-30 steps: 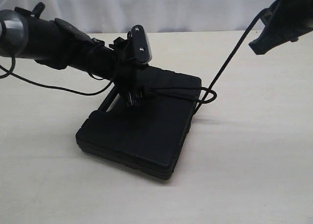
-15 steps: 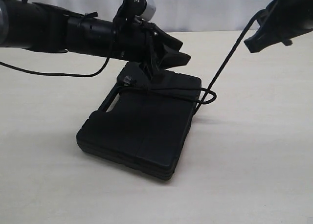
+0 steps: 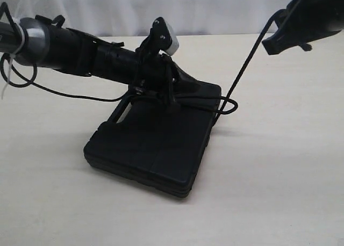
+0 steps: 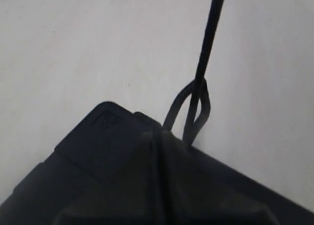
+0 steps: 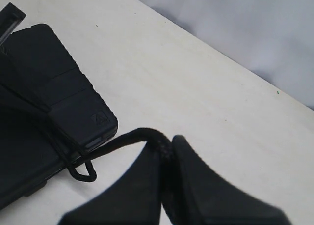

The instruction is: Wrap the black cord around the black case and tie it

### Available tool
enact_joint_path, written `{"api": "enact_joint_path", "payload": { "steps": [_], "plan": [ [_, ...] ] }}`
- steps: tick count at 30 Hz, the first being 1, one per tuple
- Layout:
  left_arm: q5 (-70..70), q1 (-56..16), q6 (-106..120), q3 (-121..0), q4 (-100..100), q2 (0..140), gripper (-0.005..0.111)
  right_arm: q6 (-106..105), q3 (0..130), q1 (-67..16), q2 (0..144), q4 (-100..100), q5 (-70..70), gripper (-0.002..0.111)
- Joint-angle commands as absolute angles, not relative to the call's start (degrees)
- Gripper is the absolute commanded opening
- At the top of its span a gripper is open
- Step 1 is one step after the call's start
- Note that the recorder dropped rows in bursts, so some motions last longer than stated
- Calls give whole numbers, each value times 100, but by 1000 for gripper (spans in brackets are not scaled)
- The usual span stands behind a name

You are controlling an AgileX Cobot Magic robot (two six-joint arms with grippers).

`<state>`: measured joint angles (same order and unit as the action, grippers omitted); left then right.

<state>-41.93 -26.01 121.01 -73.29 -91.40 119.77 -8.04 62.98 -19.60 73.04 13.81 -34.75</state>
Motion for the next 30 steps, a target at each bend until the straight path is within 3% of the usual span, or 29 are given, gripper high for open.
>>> {"api": "enact_joint_path", "payload": {
  "steps": [1,17,30],
  "plan": [
    [-3728,-2606,12273,-7397,-8476,12064,0,-832,6325,-1952,7216,1644,-3202,4],
    [-2022,-2606,10962,-7386,-6628,12064,0,1063,6325,-1918,7216,4208,-4188,4],
    [-1441,-2595,10622,-7386,-6649,11995,0,1379,6311,-1724,7739,4391,-4576,4]
  ]
}}
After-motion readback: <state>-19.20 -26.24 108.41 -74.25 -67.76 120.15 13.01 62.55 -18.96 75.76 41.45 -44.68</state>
